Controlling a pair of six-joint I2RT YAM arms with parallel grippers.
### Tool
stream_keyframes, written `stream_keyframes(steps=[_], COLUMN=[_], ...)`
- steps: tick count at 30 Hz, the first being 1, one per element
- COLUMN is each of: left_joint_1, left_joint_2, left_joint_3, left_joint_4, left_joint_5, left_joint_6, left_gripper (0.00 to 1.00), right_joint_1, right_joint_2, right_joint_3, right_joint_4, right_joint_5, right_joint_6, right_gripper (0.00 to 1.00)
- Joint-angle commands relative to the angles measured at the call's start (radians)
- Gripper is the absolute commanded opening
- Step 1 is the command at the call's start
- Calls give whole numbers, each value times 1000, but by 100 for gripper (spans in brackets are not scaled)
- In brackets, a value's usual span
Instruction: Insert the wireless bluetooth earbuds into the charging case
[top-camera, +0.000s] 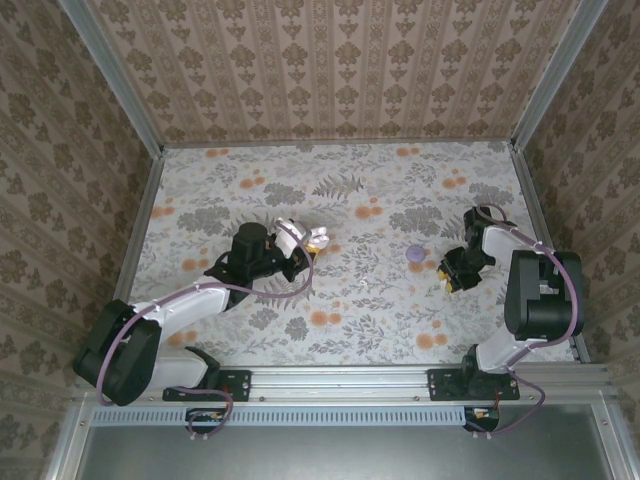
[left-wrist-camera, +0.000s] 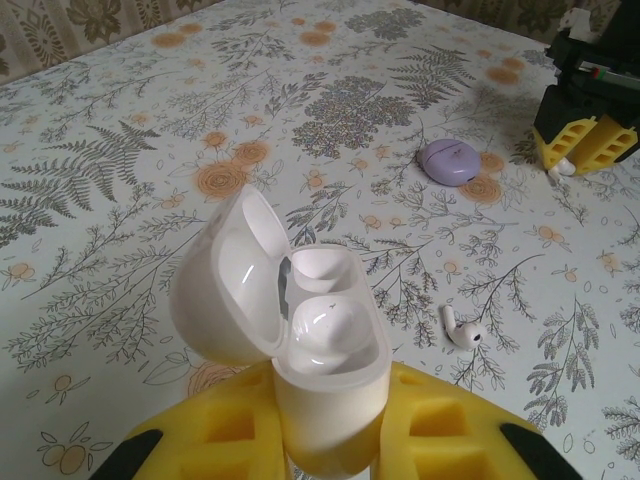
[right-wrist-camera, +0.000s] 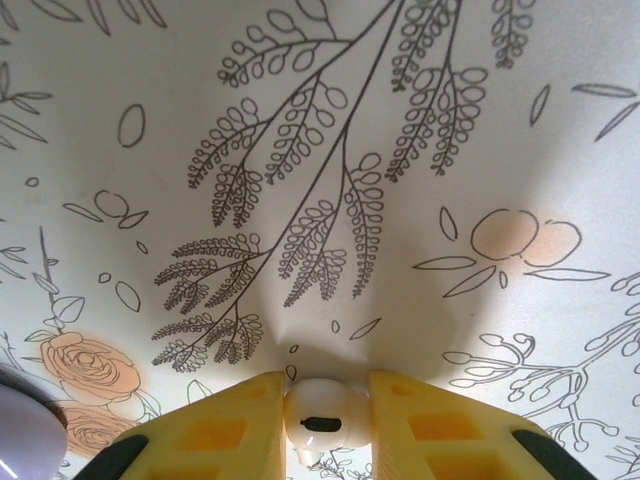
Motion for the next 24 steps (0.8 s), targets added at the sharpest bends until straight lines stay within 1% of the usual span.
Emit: stream_keyframes(steps=[1,6,10,19,20,24], left_joint_1=[7,2,-8,-19,-19,-19], left_joint_2=[17,62,97,135,141,174], left_joint_3=[13,0,-3,6,8,25], left_joint_4=[3,56,100,140,147,162], left_joint_5=[34,99,153,216,220,220], left_joint_6=[6,-11,-24,-29,-32,-50], left_gripper=[18,18,18,18,18,18], right_joint_1=[32,105,191,387,404,456], right_joint_2=[-13,-110,-158,-207,-239,-286], right_joint_3=[-4,-35,-52,-17,-14,-15], right_joint_4=[22,109,216,429,448,508], right_joint_5=[40,66,75,78,76,68], right_joint_6=[-15,-43,-79,-284,-306,-379], right_gripper=[25,25,24,24,24,24])
